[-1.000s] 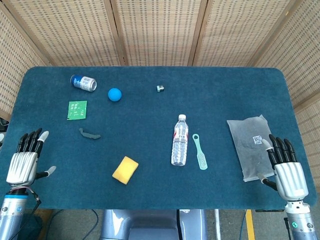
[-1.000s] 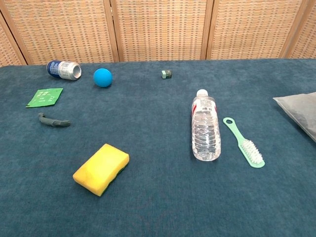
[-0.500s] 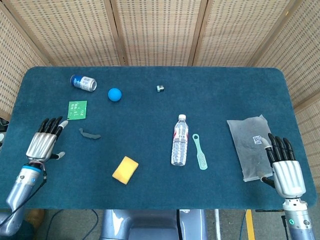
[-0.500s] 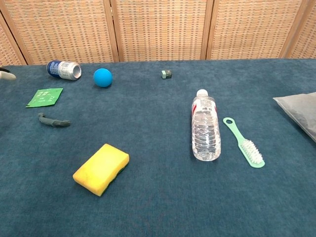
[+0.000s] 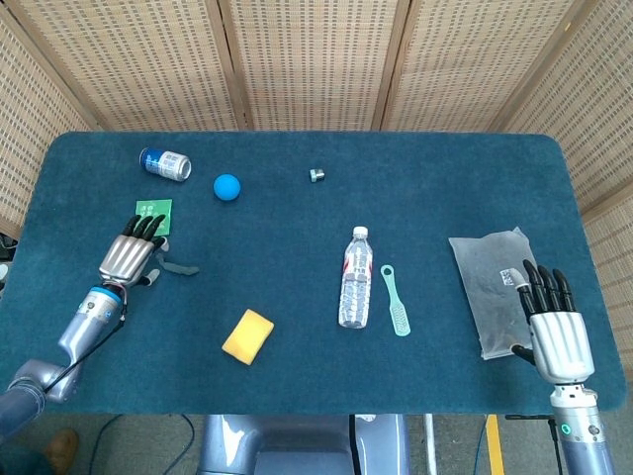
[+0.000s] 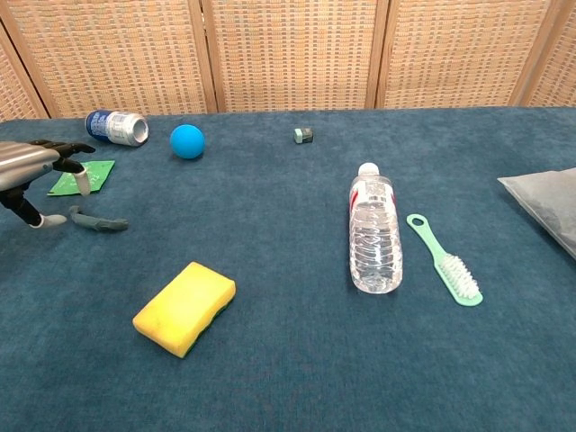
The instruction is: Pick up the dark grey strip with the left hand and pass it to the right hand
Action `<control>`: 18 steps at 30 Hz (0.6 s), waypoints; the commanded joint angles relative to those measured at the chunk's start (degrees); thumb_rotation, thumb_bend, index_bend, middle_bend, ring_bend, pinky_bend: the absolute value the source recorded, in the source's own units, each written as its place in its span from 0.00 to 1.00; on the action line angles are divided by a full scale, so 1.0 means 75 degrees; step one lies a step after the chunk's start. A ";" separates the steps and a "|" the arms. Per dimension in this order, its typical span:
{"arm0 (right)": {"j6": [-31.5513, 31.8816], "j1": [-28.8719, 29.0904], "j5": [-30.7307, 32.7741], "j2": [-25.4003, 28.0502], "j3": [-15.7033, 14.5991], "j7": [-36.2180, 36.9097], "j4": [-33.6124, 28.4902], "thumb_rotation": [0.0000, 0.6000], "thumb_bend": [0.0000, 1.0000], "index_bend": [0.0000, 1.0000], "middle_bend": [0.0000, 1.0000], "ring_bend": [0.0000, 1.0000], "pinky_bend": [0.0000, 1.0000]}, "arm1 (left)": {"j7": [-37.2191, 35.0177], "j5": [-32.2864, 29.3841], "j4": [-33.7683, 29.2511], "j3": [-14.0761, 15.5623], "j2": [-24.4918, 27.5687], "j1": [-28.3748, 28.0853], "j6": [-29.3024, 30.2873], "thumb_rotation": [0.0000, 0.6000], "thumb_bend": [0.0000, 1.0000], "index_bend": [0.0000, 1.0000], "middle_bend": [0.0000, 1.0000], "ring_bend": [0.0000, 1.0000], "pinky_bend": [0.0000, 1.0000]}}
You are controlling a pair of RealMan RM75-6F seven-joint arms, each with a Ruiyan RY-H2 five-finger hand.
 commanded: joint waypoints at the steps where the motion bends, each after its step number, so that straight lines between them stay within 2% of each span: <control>1: -0.0030 0.0011 0.0029 -0.0014 0.0011 0.0000 0.0024 1.00 0.00 0.00 0.00 0.00 0.00 | -0.0079 0.0024 0.0165 0.0057 -0.0115 -0.0060 -0.0069 1.00 0.33 0.39 0.00 0.00 0.00; 18: -0.0032 -0.0005 0.0078 -0.0003 0.0051 0.0108 0.0052 1.00 0.00 0.00 0.00 0.00 0.00 | -0.0339 -0.0240 0.0804 -0.0046 -0.0536 -0.0310 -0.0448 1.00 0.33 0.42 0.00 0.00 0.00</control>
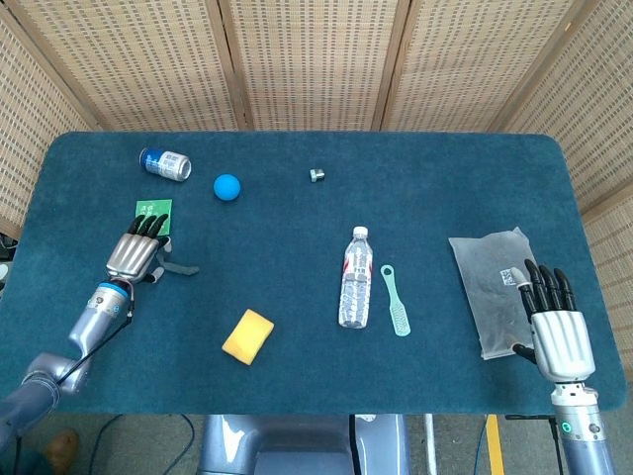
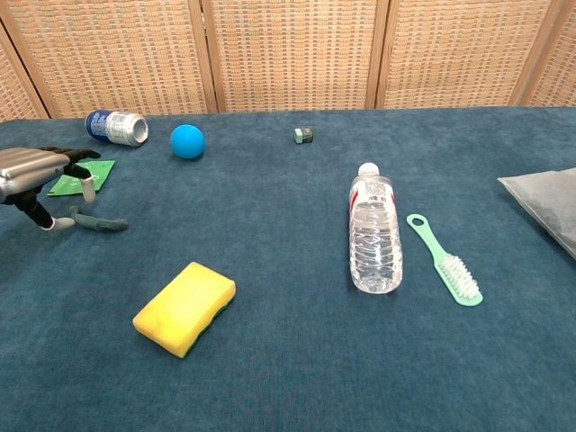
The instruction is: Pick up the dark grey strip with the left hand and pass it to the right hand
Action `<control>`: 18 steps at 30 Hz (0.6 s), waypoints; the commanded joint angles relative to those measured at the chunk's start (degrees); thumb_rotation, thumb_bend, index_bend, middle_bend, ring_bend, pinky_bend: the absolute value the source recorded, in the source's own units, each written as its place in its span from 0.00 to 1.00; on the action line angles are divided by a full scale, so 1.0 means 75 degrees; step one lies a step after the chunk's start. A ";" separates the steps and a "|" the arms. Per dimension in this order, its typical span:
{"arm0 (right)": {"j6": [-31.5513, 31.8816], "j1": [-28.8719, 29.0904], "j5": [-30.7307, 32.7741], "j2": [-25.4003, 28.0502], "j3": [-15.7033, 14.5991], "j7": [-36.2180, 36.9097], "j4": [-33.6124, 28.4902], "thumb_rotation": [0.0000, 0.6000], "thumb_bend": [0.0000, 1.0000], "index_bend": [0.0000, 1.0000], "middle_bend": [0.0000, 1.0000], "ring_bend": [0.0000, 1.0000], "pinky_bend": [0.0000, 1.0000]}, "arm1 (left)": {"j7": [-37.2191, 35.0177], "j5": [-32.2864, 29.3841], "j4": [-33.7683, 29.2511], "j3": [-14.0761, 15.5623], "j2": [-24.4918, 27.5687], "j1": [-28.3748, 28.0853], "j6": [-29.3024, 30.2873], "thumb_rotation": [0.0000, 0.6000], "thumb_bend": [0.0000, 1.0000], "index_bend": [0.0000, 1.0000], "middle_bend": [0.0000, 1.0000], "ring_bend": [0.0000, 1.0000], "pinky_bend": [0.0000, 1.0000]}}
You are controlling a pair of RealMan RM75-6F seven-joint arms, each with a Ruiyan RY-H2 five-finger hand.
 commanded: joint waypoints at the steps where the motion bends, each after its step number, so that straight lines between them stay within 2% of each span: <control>1: -0.0004 0.0000 0.0008 0.0001 0.0005 0.0003 -0.0002 1.00 0.00 0.00 0.00 0.00 0.00 | -0.0076 0.0002 0.0034 -0.0007 -0.0039 -0.0055 -0.0024 1.00 0.33 0.42 0.00 0.00 0.00; 12: -0.0006 -0.0012 0.0025 0.0003 0.0012 0.0045 0.0003 1.00 0.00 0.00 0.00 0.00 0.00 | 0.0170 -0.0107 0.0112 0.0026 -0.0149 -0.0134 -0.0283 1.00 0.34 0.48 0.00 0.00 0.00; 18: 0.0048 -0.0011 -0.0056 0.0005 0.0009 0.0122 0.0020 1.00 0.00 0.00 0.00 0.00 0.00 | 0.0227 -0.0154 0.0119 0.0026 -0.0167 -0.0138 -0.0327 1.00 0.41 0.51 0.00 0.00 0.00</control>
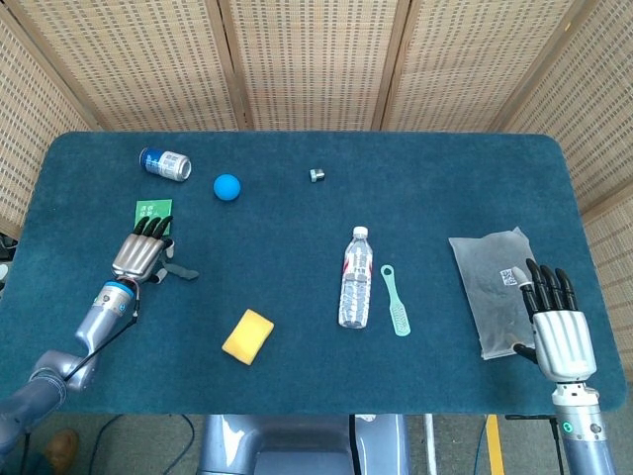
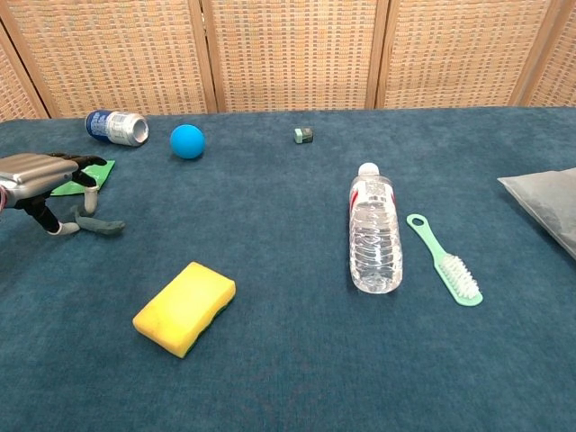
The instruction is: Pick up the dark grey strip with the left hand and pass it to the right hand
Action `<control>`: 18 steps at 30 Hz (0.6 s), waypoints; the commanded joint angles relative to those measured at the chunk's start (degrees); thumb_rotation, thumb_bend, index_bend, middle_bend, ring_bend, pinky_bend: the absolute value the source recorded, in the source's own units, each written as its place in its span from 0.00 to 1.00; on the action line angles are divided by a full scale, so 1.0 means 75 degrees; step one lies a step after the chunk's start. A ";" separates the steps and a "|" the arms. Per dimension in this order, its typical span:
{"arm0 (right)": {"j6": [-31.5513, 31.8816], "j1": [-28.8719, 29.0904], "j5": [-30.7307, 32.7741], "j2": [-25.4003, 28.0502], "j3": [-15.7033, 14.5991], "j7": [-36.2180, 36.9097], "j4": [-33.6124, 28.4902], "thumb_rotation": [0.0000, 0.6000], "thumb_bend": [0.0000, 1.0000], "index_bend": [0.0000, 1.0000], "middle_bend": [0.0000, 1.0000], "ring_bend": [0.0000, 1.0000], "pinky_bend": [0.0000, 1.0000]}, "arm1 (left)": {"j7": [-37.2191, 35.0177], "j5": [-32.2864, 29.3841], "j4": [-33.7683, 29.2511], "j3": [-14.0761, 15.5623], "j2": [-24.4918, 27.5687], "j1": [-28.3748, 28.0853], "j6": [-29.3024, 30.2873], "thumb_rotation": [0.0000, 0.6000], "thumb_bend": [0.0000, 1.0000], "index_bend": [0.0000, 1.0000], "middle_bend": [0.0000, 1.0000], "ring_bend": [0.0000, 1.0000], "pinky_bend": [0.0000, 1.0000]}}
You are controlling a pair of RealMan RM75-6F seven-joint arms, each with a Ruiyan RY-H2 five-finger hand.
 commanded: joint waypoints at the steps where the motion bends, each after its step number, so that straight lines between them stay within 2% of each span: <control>1: 0.0020 -0.0001 -0.0028 -0.0003 -0.0005 0.0024 0.0013 1.00 0.00 0.00 0.00 0.00 0.00 | 0.0018 -0.0012 -0.0003 -0.0001 -0.0010 -0.0004 -0.0006 1.00 0.41 0.51 0.00 0.00 0.00; 11: 0.0012 -0.0006 -0.0040 0.0010 -0.0015 0.0088 0.0015 1.00 0.00 0.00 0.00 0.00 0.00 | 0.0049 -0.0049 -0.0046 0.0011 -0.0039 0.0006 -0.0006 1.00 0.47 0.57 0.00 0.00 0.00; 18: 0.0007 -0.0007 -0.0061 0.0024 -0.0026 0.0135 0.0010 1.00 0.00 0.00 0.00 0.00 0.00 | -0.0164 -0.0115 -0.0137 -0.0051 0.0004 0.0065 0.0087 1.00 0.51 0.68 0.00 0.00 0.00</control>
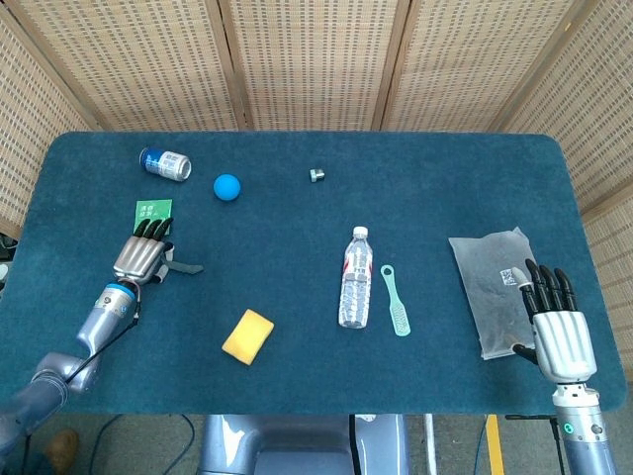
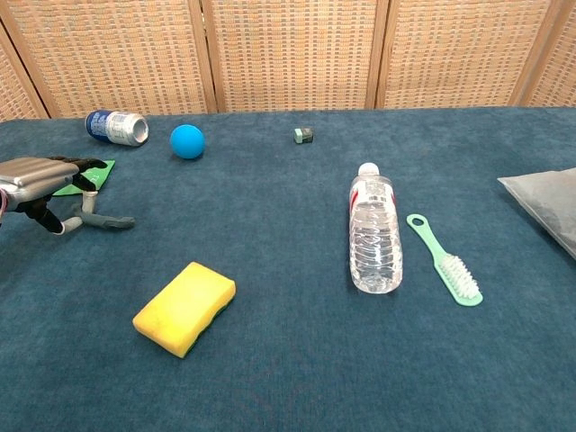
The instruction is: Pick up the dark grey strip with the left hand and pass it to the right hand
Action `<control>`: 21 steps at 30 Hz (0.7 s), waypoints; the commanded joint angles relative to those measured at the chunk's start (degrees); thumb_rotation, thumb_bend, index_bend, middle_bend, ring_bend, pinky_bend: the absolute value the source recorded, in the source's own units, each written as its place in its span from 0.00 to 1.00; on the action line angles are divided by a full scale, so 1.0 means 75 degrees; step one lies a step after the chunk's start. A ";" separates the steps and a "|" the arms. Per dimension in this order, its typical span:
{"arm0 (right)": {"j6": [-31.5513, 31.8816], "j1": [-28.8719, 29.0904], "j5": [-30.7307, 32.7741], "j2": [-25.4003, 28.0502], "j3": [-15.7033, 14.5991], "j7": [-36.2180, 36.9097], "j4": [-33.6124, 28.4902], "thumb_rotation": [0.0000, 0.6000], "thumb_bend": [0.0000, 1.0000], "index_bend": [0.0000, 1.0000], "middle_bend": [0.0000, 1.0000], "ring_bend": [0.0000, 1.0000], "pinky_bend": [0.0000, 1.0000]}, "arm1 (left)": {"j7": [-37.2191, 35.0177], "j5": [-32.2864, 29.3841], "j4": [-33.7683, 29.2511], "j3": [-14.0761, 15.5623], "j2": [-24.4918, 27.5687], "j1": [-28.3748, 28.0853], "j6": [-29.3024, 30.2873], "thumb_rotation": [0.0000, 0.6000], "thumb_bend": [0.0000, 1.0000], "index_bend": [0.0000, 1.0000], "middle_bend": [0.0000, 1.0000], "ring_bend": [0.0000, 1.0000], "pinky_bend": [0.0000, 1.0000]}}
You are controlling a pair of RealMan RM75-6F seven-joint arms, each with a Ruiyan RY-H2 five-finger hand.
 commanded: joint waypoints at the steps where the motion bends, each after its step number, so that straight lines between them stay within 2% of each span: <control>1: -0.0003 0.0001 -0.0007 0.0000 -0.0005 -0.0005 0.0001 1.00 0.00 0.00 0.00 0.00 0.00 | -0.0365 -0.0067 -0.0182 -0.0107 0.0088 0.0039 0.0107 1.00 0.51 0.69 0.00 0.00 0.00; 9: -0.0187 0.0137 -0.0131 -0.0010 -0.0045 0.0050 -0.0003 1.00 0.00 0.00 0.00 0.00 0.00 | -0.3118 -0.0066 -0.1812 -0.0496 0.0981 0.0072 0.0321 1.00 0.50 0.76 0.00 0.00 0.00; 13: -0.0454 0.0388 -0.0285 0.0098 -0.0017 0.0210 -0.0014 1.00 0.00 0.00 0.00 0.00 0.00 | -0.3901 0.0182 -0.2471 -0.0527 0.1276 0.0068 0.0668 1.00 0.50 0.77 0.00 0.00 0.00; 17: -0.0791 0.0742 -0.0465 0.0356 0.0080 0.0222 -0.0291 1.00 0.00 0.00 0.00 0.00 0.00 | -0.5211 0.0392 -0.3804 -0.0585 0.1646 0.0012 0.0768 1.00 0.49 0.77 0.00 0.00 0.00; 21: -0.1180 0.1248 -0.0676 0.0654 0.0274 0.0917 -0.0572 1.00 0.00 0.05 0.00 0.00 0.00 | -0.5405 0.0637 -0.4646 -0.0655 0.1702 -0.0175 0.0962 1.00 0.49 0.77 0.00 0.00 0.00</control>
